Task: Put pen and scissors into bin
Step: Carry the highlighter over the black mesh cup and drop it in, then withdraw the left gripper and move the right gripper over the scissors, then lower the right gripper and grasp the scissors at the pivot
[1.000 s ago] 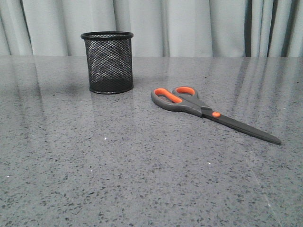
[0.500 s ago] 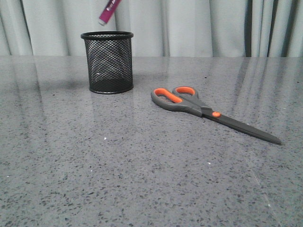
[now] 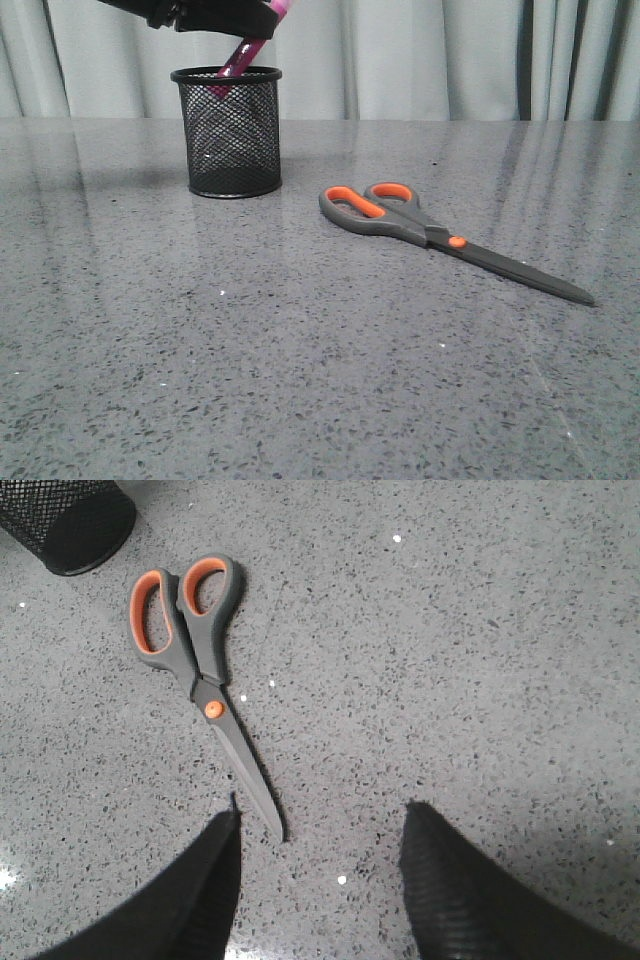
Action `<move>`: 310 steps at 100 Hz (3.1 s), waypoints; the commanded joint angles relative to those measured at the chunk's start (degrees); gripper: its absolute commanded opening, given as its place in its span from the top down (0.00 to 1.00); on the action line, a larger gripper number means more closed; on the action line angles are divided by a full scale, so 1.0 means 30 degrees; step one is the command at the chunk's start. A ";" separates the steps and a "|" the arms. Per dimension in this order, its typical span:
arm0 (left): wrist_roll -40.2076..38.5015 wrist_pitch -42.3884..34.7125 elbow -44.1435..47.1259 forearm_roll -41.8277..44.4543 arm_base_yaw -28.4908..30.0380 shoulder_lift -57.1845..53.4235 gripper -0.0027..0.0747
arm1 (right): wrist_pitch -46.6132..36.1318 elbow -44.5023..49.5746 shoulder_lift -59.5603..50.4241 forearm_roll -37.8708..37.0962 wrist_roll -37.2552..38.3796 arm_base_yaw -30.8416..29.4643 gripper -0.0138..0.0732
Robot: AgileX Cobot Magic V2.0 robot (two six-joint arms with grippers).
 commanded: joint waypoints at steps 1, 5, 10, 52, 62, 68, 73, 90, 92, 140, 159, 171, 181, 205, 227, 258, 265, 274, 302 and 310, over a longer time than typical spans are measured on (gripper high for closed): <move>-0.0031 0.0169 -0.0461 -0.0881 0.0147 -0.0946 0.99 | -0.0813 -0.0679 0.0075 0.0271 -0.0210 -0.0075 0.46; -0.0031 0.0242 -0.0461 -0.0881 0.0255 -0.0946 0.99 | -0.0813 -0.0679 0.0075 0.0271 -0.0210 -0.0075 0.46; -0.0075 0.0243 -0.0461 -0.0674 0.0336 -0.0946 0.99 | -0.0813 -0.0679 0.0075 0.0271 -0.0210 -0.0075 0.46; -0.0105 0.1442 -0.0461 0.0499 0.0835 -0.0946 0.90 | -0.0884 -0.0679 0.0075 0.0271 -0.0210 -0.0075 0.46; -0.0105 0.1393 -0.0461 0.0499 0.0835 -0.0946 0.71 | -0.0884 -0.0679 0.0075 0.0271 -0.0210 -0.0075 0.46; -0.0233 0.1358 -0.0461 0.0334 0.0835 -0.0946 0.61 | -0.0884 -0.0679 0.0075 0.0271 -0.0210 -0.0075 0.46; -0.0234 0.1349 -0.0461 0.0115 0.0835 -0.0946 0.55 | -0.0884 -0.0679 0.0075 0.0271 -0.0210 -0.0075 0.46; -0.0234 0.1349 -0.0542 -0.1124 0.0883 -0.1318 0.52 | -0.0884 -0.0679 0.0075 0.0271 -0.0210 -0.0075 0.46; -0.0234 0.1349 -0.0585 -0.1120 0.0931 -0.1433 0.52 | -0.0884 -0.0679 0.0075 0.0271 -0.0210 -0.0075 0.46; -0.3389 0.4117 -0.0823 0.1247 0.4067 -0.6833 0.99 | -0.1358 -0.0679 0.0075 0.0271 -0.0210 -0.0075 0.46; -0.6343 0.2974 -0.0748 0.6025 0.4208 -0.9160 0.99 | -0.1723 -0.0679 0.0075 0.0608 -0.0444 -0.0075 0.46; -0.7105 0.1434 0.0453 0.6890 0.4208 -1.0792 0.99 | -0.1723 -0.0679 0.0075 0.1771 -0.2224 -0.0039 0.46; -0.7197 -0.0283 0.2363 0.6919 0.4208 -1.2550 0.99 | -0.1339 -0.0679 0.0075 0.3899 -0.4889 -0.0039 0.46; -0.7274 -0.5251 0.9237 0.5549 0.4208 -1.7454 0.99 | 0.0537 -0.1294 0.0848 0.6761 -0.8852 0.0087 0.46; -0.7123 -0.8141 1.5140 0.3754 0.4208 -2.2758 0.99 | 0.2311 -0.4182 0.3890 0.6761 -0.9713 0.2299 0.46; -0.7123 -0.8824 1.9072 0.2001 0.4208 -2.8237 0.99 | 0.2374 -0.7802 0.9175 0.3318 -0.9321 0.5177 0.46; -0.7123 -0.8824 1.9320 0.2001 0.4208 -2.8706 0.99 | 0.2409 -0.8705 1.0342 0.1935 -0.8147 0.5389 0.46; -0.7123 -0.8868 1.9347 0.1959 0.4208 -2.8867 0.99 | 0.2985 -1.0112 1.1692 -0.0168 -0.5914 0.5427 0.46; -0.7123 -0.8868 1.9347 0.1905 0.4208 -2.8867 0.99 | 0.5948 -1.4303 1.5459 -0.2277 -0.2222 0.6489 0.46; -0.7123 -0.8868 1.9347 0.1905 0.4208 -2.8867 0.99 | 0.6359 -1.5079 1.6152 -0.4380 -0.0975 0.7163 0.46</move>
